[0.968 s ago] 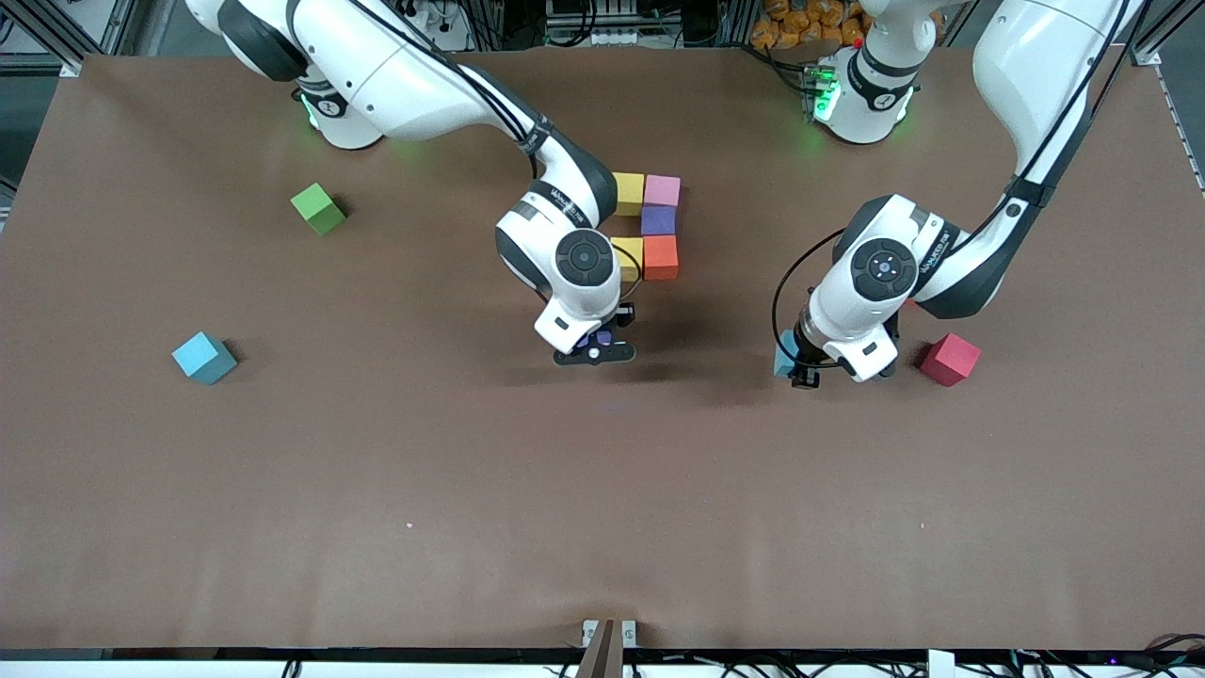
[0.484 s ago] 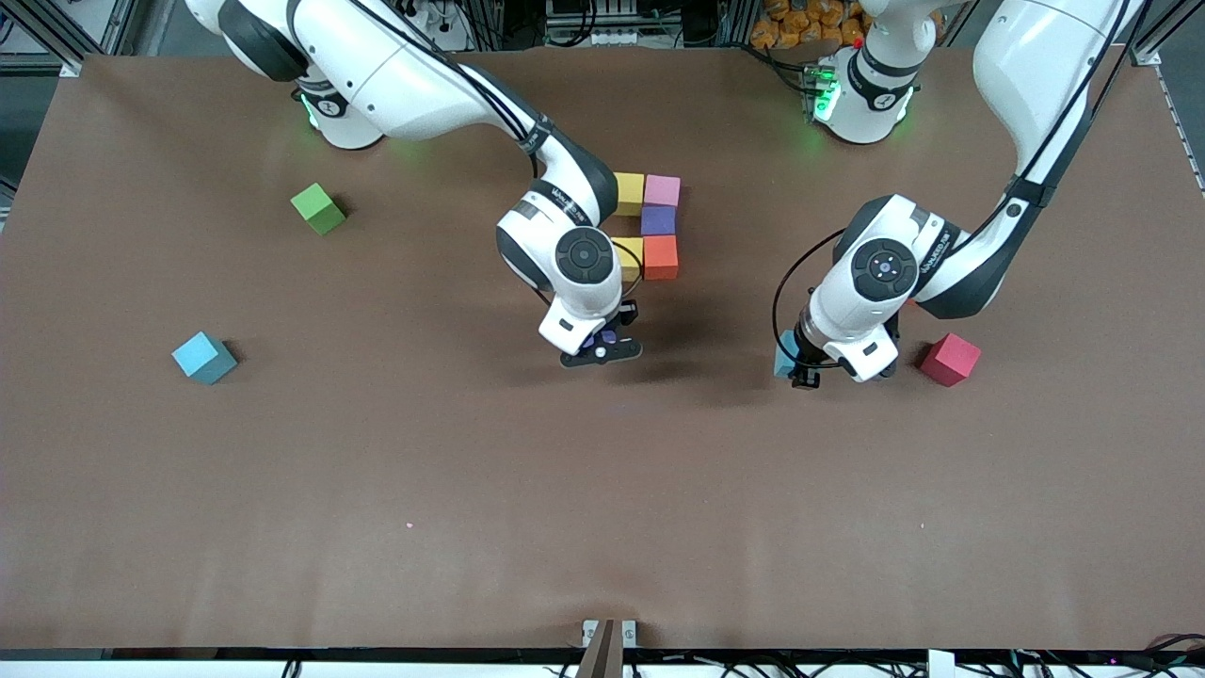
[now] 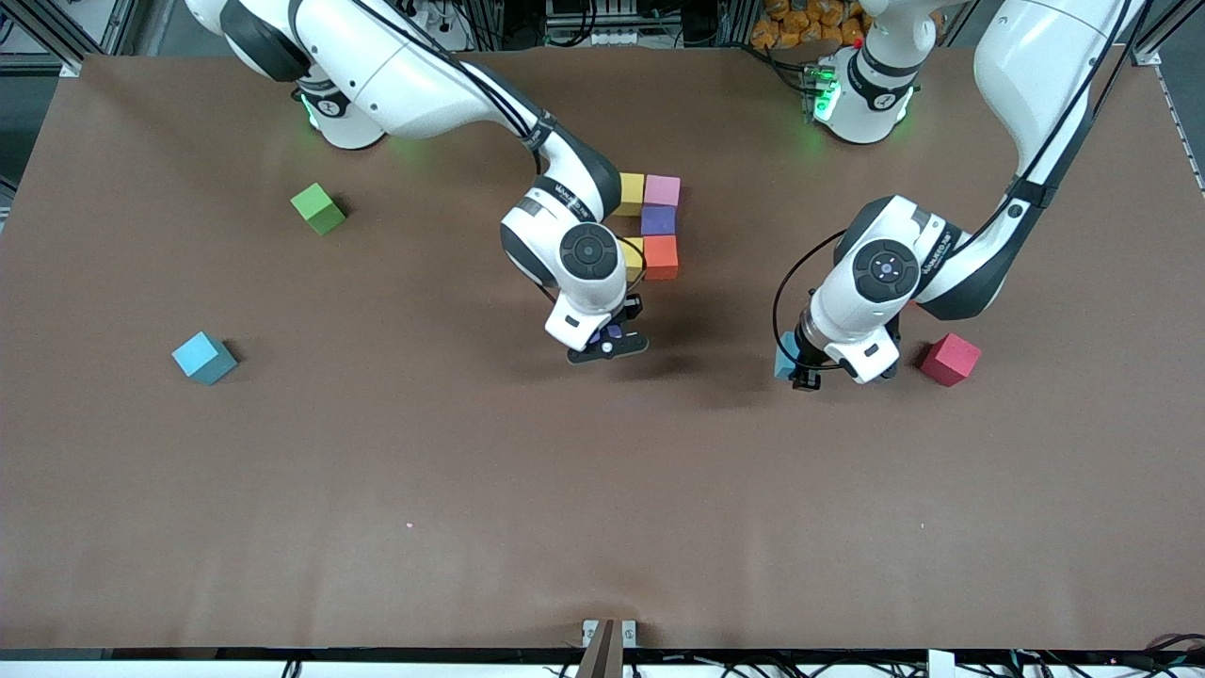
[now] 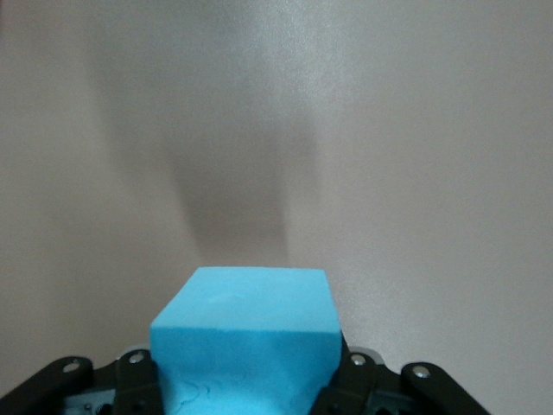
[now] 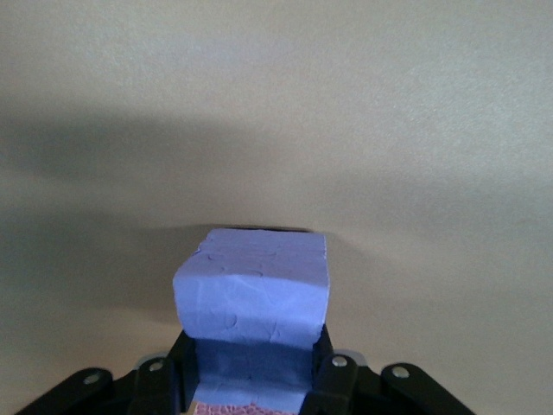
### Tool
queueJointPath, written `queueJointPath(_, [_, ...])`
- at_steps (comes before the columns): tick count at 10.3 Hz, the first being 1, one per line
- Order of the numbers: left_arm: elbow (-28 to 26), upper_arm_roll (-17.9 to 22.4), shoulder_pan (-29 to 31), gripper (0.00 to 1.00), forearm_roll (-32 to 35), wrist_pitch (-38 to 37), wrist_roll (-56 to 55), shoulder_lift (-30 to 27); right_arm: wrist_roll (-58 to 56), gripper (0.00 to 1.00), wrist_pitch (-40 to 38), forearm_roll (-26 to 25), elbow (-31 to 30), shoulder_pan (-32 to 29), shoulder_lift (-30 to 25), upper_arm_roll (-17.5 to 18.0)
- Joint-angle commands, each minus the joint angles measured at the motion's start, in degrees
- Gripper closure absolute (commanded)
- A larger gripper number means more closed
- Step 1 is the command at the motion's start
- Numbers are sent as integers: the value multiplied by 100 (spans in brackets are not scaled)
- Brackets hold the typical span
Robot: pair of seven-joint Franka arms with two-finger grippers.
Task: Form number 2 with 11 blocks
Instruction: 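Place the purple cube below the pink cube while the left gripper carries cyan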
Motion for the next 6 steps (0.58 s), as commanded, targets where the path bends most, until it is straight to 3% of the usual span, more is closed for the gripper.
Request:
queueJointPath(1, [123,17,-51,100,-9,-119,-74,49,-86,97,44,37,-275,-296,-126,319])
queueJointPath(6, [123,17,-60,100,0,-119,-57,93,-375,97,0,46,-452,-411,-214,346])
